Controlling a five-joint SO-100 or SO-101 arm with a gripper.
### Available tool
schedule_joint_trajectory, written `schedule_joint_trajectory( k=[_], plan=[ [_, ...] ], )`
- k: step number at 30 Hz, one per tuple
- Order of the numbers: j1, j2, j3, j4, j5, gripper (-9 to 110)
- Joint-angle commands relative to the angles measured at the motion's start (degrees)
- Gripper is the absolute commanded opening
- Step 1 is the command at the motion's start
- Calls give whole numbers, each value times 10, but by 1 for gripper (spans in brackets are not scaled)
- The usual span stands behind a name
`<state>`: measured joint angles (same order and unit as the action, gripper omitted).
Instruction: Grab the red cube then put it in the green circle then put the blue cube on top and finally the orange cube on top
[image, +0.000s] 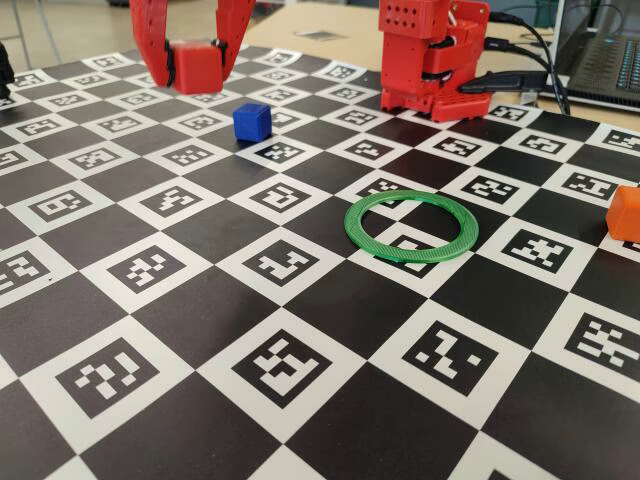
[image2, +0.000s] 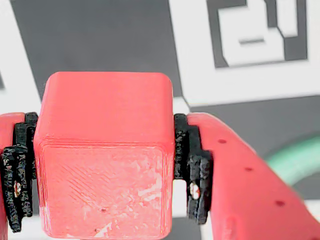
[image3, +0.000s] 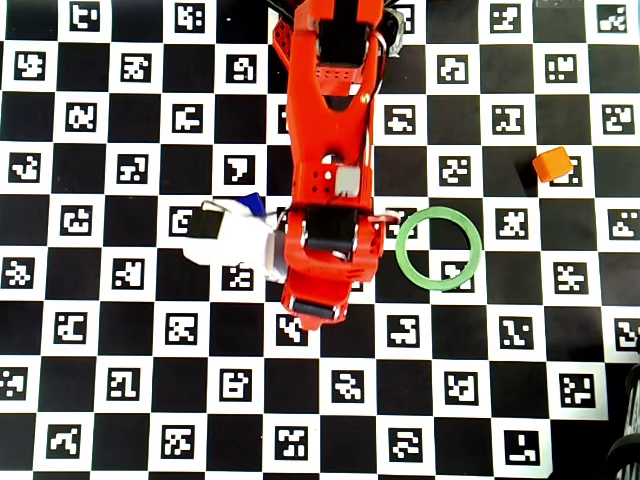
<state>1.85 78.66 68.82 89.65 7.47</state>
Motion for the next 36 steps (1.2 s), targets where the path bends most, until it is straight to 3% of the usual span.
schedule_joint_trajectory(
  k=[1,8,16,36],
  plan=[
    [-43,65,-59,37,17,7],
    [-140,51,-72,70,81,8],
    [-205,35,-44,25,100,8],
    [-257,86,148,-114,118,8]
  ],
)
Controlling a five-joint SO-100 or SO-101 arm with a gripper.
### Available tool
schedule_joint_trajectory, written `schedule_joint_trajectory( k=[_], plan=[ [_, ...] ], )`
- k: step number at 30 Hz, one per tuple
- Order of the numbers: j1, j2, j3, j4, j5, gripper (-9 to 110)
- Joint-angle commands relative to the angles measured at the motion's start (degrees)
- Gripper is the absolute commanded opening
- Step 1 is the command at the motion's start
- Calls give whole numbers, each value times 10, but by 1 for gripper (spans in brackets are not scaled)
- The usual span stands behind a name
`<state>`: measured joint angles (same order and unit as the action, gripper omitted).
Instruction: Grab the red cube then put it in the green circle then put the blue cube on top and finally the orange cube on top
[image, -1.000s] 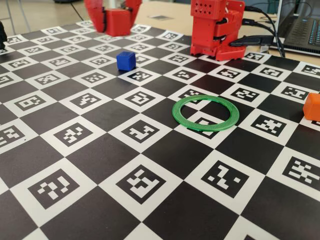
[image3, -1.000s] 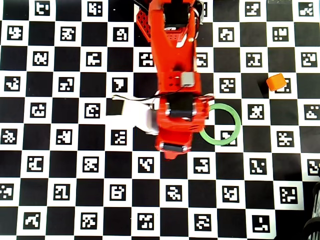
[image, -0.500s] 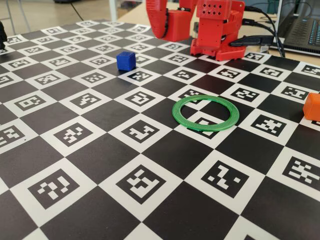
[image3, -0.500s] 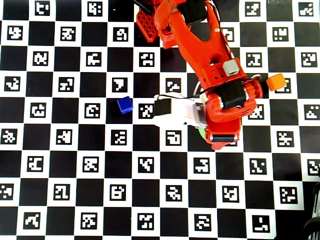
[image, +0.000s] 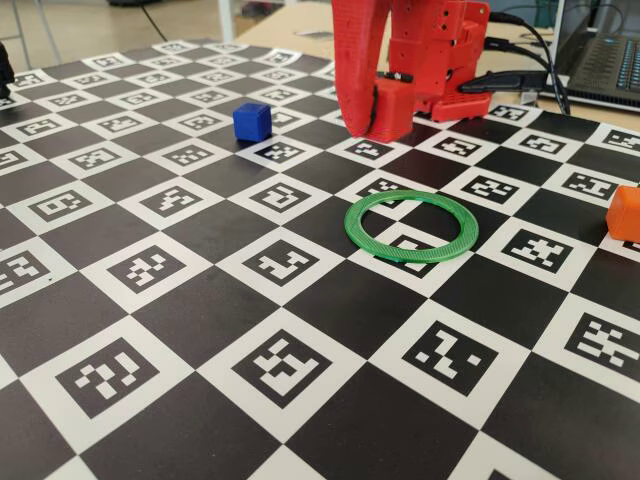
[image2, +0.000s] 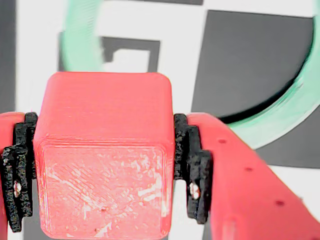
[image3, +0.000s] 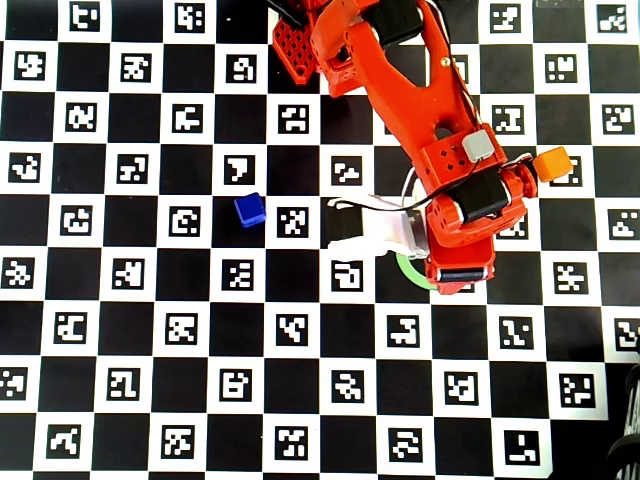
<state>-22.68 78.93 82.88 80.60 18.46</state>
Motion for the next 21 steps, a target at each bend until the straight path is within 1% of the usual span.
schedule_joint_trajectory(
  k=[1,5,10,21],
  plan=[
    [-15,89,18,-31,12,8],
    [-33,109,62,-64,33,7],
    [-40,118,82,-91,62,7],
    [-46,118,154,-149,62,6]
  ],
)
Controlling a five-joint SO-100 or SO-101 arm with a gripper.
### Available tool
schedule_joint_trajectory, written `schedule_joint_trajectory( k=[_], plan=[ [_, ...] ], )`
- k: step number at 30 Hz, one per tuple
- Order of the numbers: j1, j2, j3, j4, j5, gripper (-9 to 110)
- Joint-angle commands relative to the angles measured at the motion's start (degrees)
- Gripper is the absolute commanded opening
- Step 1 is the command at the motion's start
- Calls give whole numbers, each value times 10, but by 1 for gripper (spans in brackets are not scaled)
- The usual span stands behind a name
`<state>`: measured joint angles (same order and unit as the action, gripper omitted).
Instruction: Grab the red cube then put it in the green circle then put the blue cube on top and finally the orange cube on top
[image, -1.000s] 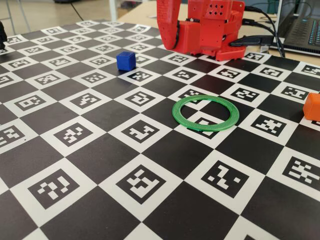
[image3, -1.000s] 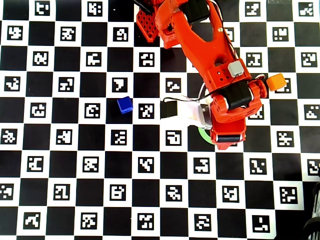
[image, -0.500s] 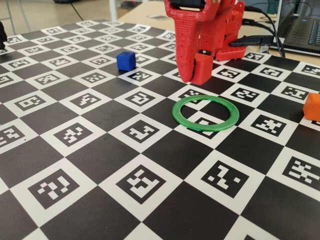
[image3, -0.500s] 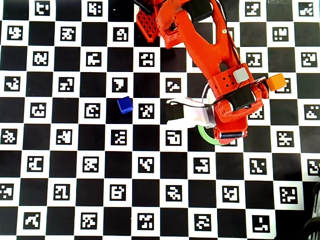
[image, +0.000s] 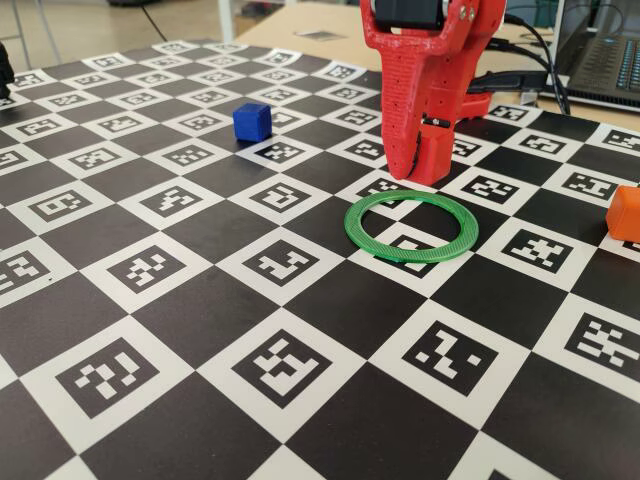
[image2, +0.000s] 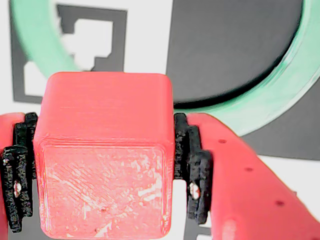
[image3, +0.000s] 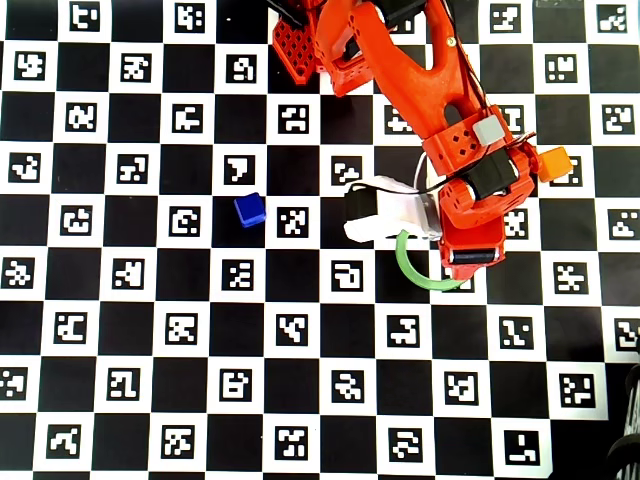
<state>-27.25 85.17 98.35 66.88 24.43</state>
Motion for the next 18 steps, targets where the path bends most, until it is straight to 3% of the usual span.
schedule_joint_trajectory(
  k=[1,18],
  plan=[
    [0,56,10,-18,4,6],
    [-7,50,90,-94,8,6]
  ],
)
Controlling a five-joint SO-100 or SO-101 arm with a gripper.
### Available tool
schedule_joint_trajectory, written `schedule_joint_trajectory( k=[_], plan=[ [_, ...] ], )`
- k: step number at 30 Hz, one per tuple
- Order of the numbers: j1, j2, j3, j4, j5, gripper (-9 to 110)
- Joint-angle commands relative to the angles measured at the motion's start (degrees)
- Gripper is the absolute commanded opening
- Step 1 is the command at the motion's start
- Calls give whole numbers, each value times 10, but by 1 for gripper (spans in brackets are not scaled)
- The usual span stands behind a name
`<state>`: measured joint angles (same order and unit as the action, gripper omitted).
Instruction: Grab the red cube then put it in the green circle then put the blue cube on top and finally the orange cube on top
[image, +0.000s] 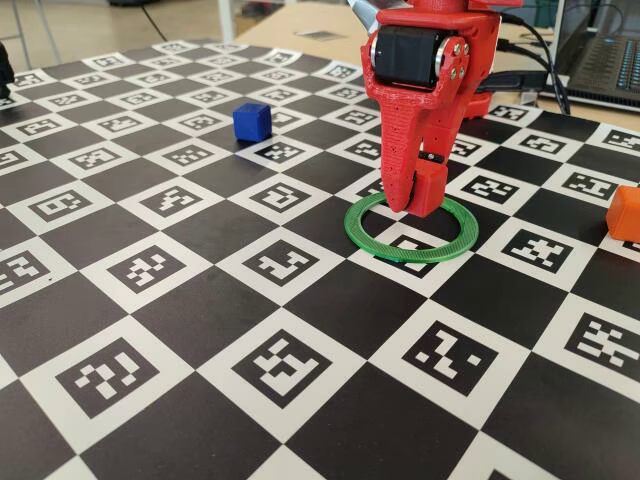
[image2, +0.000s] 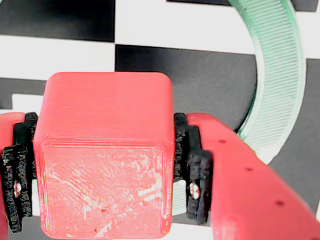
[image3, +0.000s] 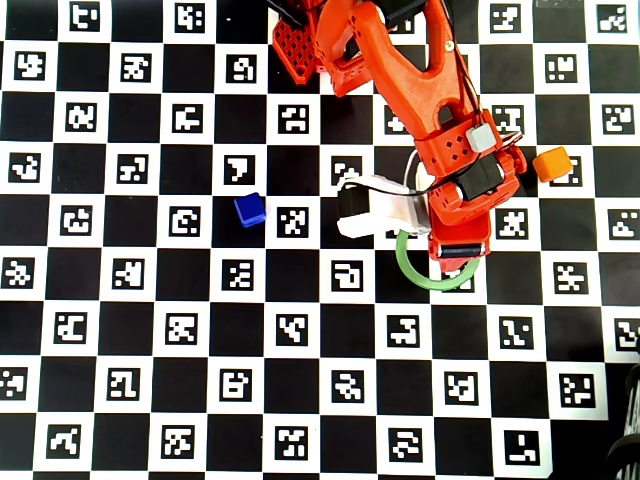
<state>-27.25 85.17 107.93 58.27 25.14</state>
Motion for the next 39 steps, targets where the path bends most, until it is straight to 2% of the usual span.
schedule_joint_trajectory(
  k=[1,39],
  plan=[
    [-6,46,-6,-10,1,6],
    [11,-23,5,-30,-13,7]
  ],
)
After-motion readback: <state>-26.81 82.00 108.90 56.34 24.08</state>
